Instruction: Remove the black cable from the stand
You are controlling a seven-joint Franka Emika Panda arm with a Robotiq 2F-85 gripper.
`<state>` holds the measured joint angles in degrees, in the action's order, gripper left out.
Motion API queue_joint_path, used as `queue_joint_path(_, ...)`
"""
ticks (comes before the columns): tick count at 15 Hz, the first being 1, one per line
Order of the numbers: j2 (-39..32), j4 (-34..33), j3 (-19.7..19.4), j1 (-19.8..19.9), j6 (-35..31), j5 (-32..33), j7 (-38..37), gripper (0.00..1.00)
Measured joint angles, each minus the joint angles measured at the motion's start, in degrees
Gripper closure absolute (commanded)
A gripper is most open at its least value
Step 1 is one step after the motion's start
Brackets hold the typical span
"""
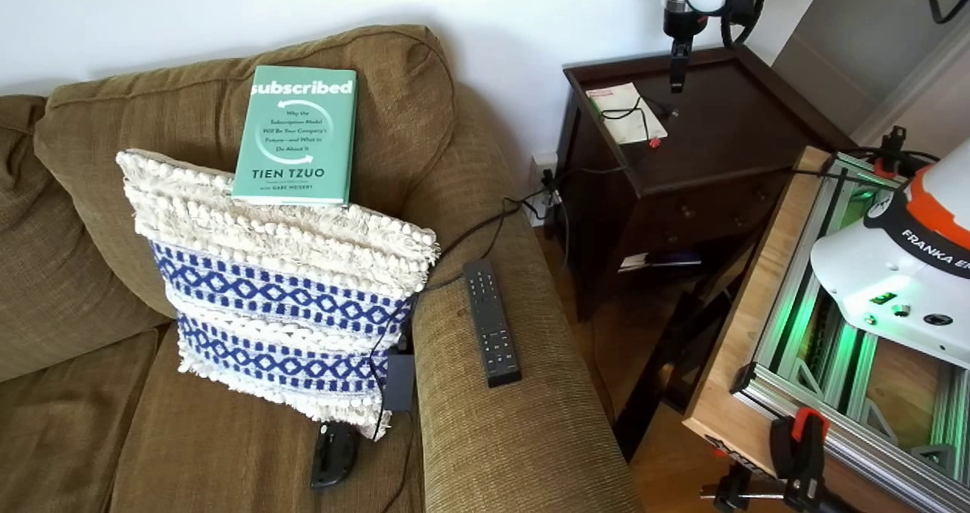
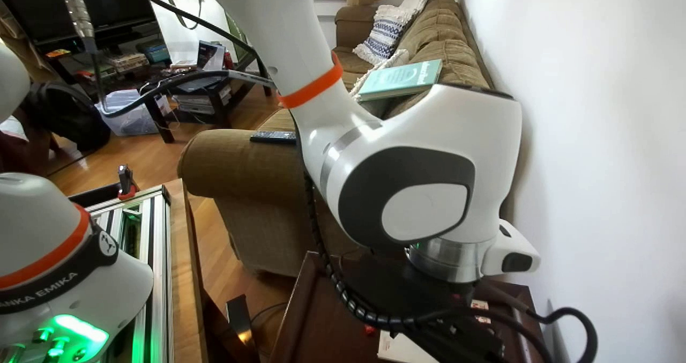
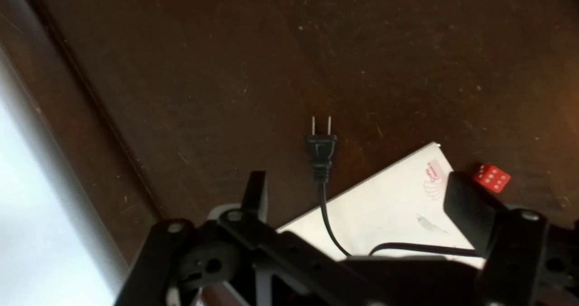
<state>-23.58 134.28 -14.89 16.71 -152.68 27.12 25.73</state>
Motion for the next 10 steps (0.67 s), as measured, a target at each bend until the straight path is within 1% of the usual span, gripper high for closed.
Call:
queue_joint_path(4,-4.57,-2.49,0.11,1.49,-2.28,-0.24,0.19,0.00)
queue_joint_path(10,-9.88,-5.78,1.38,2.98,-2.40,-2.45,0.50,0.00)
